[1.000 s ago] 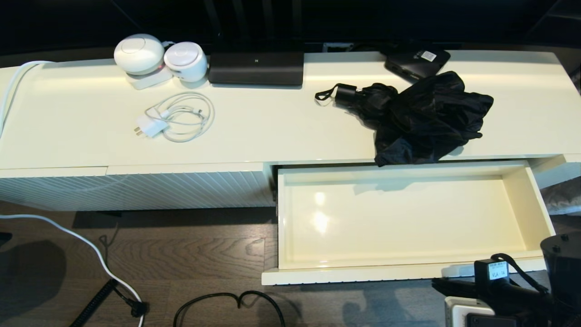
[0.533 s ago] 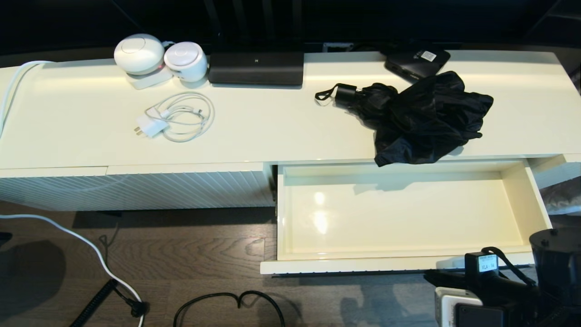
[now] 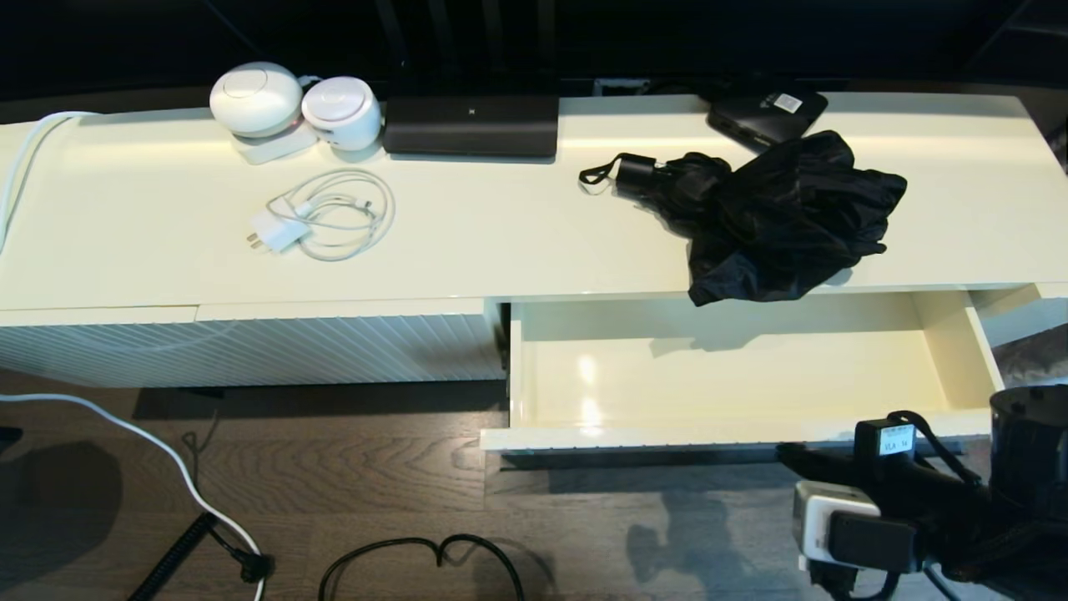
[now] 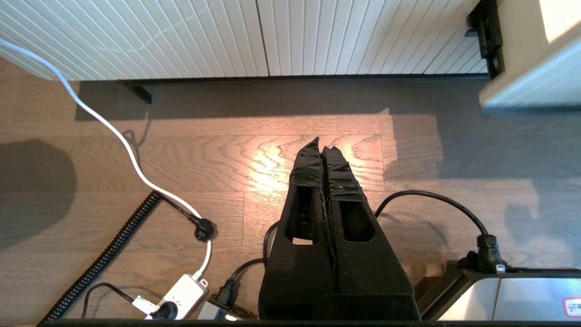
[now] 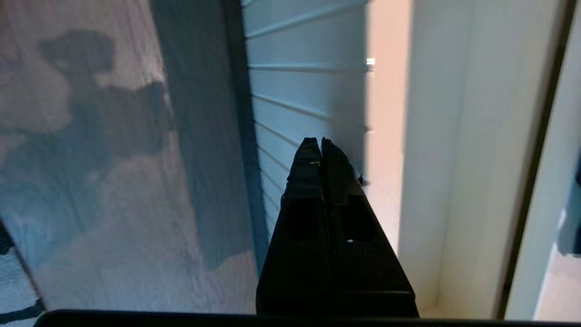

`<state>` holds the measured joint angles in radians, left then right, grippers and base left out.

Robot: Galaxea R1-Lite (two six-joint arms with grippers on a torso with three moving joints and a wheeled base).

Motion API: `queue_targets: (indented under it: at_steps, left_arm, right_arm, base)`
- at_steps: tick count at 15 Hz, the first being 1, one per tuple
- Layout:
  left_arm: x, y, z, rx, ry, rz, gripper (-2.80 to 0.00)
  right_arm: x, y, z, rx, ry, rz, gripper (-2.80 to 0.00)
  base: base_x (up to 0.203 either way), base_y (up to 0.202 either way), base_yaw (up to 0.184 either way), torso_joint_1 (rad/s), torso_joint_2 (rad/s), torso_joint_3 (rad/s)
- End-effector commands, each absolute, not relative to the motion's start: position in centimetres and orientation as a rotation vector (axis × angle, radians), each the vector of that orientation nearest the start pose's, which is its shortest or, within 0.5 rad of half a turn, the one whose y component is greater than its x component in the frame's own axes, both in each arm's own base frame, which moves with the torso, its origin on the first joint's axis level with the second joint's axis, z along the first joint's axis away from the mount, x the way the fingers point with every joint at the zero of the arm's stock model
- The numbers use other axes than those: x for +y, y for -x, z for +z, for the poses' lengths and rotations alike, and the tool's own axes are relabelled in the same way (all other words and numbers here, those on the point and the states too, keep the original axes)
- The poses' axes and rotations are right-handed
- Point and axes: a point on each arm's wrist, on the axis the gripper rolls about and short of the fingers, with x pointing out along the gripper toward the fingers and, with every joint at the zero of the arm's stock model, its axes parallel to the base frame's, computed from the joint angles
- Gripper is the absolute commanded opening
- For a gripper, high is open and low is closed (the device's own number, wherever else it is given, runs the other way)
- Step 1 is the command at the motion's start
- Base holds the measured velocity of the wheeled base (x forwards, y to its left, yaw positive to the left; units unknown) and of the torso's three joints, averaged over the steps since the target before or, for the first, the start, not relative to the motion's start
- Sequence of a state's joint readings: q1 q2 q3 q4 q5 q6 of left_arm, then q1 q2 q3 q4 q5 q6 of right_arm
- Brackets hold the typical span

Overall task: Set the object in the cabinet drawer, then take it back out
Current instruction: Close the drawer

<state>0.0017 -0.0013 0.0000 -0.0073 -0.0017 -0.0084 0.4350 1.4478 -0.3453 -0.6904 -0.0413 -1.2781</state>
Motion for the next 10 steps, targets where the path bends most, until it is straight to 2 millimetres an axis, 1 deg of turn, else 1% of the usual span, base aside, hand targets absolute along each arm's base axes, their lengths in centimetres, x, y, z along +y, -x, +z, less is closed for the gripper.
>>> queue_targets:
  at_steps: [1,4,10]
  left_arm:
    - [0.0,2.3,7.6,-0.011,0.009,0.001,-2.8]
    - [0.0,2.3,7.6,-0.011,0.009,0.001,-2.8]
    - [0.0,2.3,7.6,-0.011,0.009,0.0,-2.8]
  right_arm:
    - [8.6,-18.8,13.3,0.1,1.347,0.598,-2.8]
    - [8.8,-19.5,13.6,0.061,1.339,0.568,-2.8]
    - [9.3,-20.7,13.6,0.052,1.339,0.558,-2.8]
  base:
    - [0.0,0.0,0.0,0.0,0.0,0.0]
    - [0.0,0.0,0.0,0.0,0.0,0.0]
    - [0.0,0.0,0.0,0.0,0.0,0.0]
